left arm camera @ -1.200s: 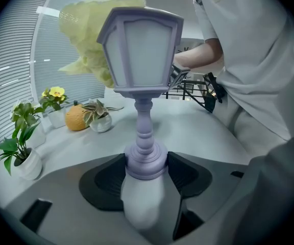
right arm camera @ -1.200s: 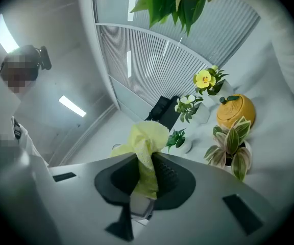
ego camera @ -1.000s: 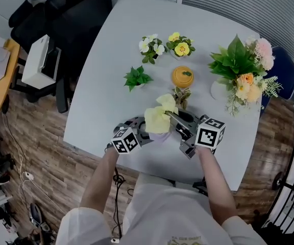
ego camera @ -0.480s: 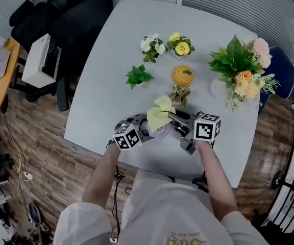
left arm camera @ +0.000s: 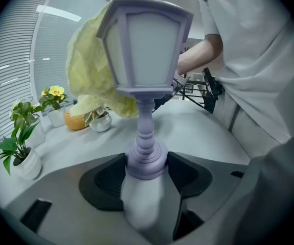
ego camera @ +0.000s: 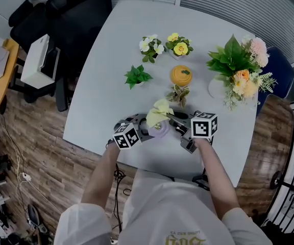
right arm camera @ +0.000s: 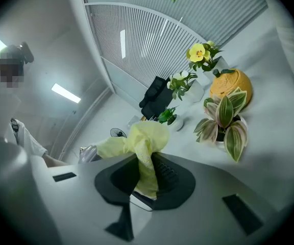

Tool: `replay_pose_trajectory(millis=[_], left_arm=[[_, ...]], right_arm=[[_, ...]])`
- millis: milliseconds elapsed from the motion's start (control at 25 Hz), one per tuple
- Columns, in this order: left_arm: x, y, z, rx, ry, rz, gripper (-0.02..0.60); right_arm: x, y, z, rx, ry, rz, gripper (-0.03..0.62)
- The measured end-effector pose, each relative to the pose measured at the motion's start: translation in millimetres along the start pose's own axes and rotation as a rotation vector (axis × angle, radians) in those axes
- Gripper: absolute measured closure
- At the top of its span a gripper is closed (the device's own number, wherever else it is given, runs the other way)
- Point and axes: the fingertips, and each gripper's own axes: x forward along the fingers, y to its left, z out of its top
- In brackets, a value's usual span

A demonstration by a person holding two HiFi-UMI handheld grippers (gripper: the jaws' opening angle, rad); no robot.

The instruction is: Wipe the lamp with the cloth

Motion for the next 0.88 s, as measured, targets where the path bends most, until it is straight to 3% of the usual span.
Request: replay_pose_trajectory(millis=[400, 880], left_arm=[[-0.6, 0.5, -0.9, -0.005, 0.005, 0.001, 0.316], [0.8, 0.1, -0.5, -0.015, 0.011, -0.004, 0.316]], right_arm=[[-12.6, 2.2, -0.9, -0.004, -0.022, -0.003, 0.536], [-36.0, 21.8, 8.4, 0.076, -0.130, 0.088, 0.536]])
